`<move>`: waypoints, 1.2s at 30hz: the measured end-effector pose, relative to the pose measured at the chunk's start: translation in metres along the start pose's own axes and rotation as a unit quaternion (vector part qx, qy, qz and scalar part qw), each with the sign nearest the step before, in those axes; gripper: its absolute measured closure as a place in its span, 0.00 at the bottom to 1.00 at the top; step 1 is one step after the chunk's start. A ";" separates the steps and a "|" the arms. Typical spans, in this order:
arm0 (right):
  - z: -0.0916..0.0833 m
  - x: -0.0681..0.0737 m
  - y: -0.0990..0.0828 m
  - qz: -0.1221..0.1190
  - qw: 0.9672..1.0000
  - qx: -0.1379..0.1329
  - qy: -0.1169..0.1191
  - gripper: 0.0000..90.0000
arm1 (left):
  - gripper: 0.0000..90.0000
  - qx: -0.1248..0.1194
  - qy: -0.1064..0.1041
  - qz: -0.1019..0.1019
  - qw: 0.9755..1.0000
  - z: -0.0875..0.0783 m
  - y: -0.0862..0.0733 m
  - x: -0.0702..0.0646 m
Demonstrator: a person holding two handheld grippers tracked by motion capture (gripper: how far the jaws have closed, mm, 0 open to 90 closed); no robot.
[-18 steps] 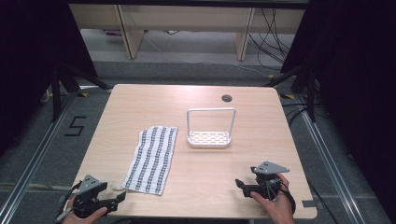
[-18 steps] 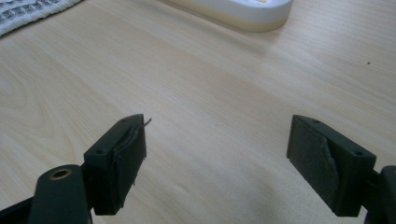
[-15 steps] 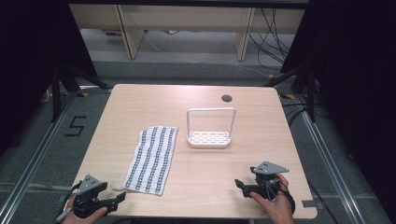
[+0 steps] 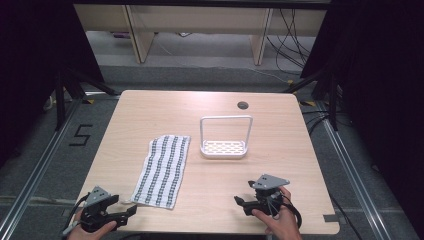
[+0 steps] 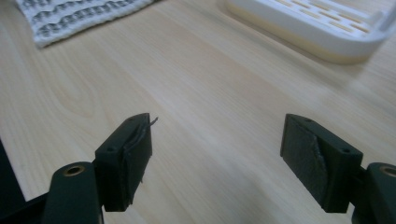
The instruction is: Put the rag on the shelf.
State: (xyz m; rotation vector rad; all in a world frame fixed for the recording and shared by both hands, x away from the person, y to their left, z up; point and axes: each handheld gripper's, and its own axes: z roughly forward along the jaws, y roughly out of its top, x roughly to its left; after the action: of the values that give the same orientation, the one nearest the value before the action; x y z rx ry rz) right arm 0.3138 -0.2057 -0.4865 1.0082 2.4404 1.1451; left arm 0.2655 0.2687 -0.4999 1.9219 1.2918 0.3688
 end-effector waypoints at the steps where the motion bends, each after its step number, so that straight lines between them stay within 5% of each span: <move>1: 0.000 0.000 0.000 0.000 1.000 0.000 0.000 0.30 | 0.22 0.001 -0.001 -0.005 1.000 0.000 0.001 -0.001; 2: 0.002 0.002 0.002 0.000 1.000 0.002 0.007 0.30 | 0.23 0.010 -0.009 0.011 1.000 -0.001 0.003 0.002; 3: 0.005 0.006 0.005 -0.005 1.000 0.000 0.013 0.31 | 0.24 0.004 -0.008 0.000 1.000 0.001 0.004 0.000; 8: 0.022 0.021 0.019 -0.026 0.999 0.005 0.042 0.33 | 0.25 0.026 -0.017 0.021 0.999 0.003 0.015 0.004; 15: 0.033 0.034 0.037 -0.041 0.998 -0.002 0.055 0.37 | 0.26 0.019 -0.028 0.017 0.999 0.009 0.025 0.006; 24: 0.056 0.064 0.059 -0.093 0.991 -0.002 0.094 0.42 | 0.29 0.035 -0.033 0.013 0.999 0.013 0.026 0.013; 36: 0.089 0.097 0.076 -0.123 0.985 0.022 0.123 0.45 | 0.35 0.056 -0.037 0.026 0.997 0.018 0.024 0.010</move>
State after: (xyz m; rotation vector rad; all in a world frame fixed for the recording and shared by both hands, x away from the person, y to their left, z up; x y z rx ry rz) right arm 0.3236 -0.0542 -0.4821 0.5820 2.6987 1.1939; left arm 0.2968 0.2657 -0.4961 2.0469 1.2391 0.2541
